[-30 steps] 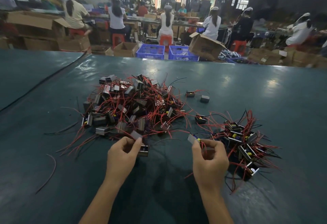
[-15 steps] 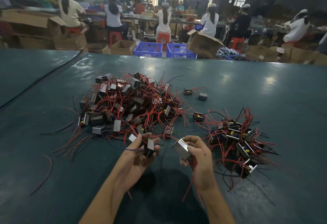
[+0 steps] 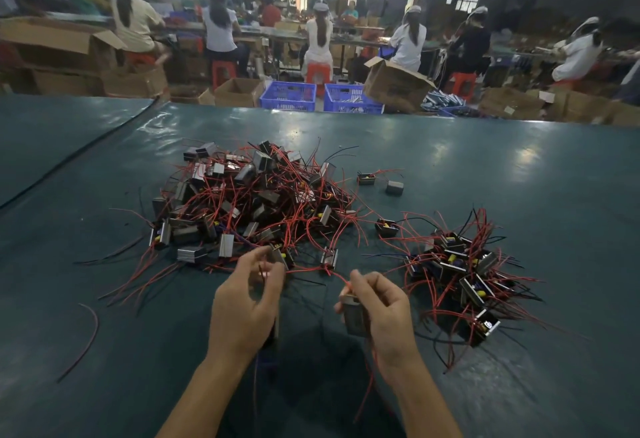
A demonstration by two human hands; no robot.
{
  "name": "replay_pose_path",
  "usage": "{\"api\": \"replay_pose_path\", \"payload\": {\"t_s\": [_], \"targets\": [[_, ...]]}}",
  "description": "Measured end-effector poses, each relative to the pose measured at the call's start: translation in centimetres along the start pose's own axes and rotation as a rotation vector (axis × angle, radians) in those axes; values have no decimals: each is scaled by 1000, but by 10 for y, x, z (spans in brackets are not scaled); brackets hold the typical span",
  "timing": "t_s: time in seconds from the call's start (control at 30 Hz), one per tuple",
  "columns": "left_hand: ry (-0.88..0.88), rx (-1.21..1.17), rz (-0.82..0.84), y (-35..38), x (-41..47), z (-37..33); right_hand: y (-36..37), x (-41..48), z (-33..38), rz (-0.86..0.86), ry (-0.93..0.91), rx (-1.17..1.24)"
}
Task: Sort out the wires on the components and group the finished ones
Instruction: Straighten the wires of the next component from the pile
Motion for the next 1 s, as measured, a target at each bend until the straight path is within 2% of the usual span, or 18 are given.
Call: {"api": "replay_pose_path", "payload": {"t_s": [0.07,0.23,0.33,0.43,0.53,0.6,0.67,0.77,0.9,1.0], "targets": [[108,78,23,4,1,-8,0,-1,-1,9,-8,-2],[169,204,326,45,-8,-3,23,-6,-8,217,33,41],[219,184,261,40,-4,-9,26,-6,-6,255,11,27],[258,210,144,26,0,-13,18,-2,3,160,-51,81],[196,170,71,13,6,-3,-10,4,13,-47,-73,336],[129,73,14,4,8,3,-32,7,22,-164,-120,404],[60,-17,-25,-3,10,8,-49,8,23,-265,-133,315],[20,-4,-52,-10,11,10,-55,6,18,-355,-141,15],[132,247,-155,-24,8,-4,-42,8,14,-272,-193,-211],[162,226,-177,-33,7,-7,-37,10,4,-216,-142,-297]]}}
Point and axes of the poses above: each hand's wrist, its own x-axis towards the middle knuckle, its own y-axis out of the palm, z = x × y, the point moved 9 cm from there along x, towards the middle knuckle, and after that the axes turned 4 degrees about -y, right-handed, at the moved point
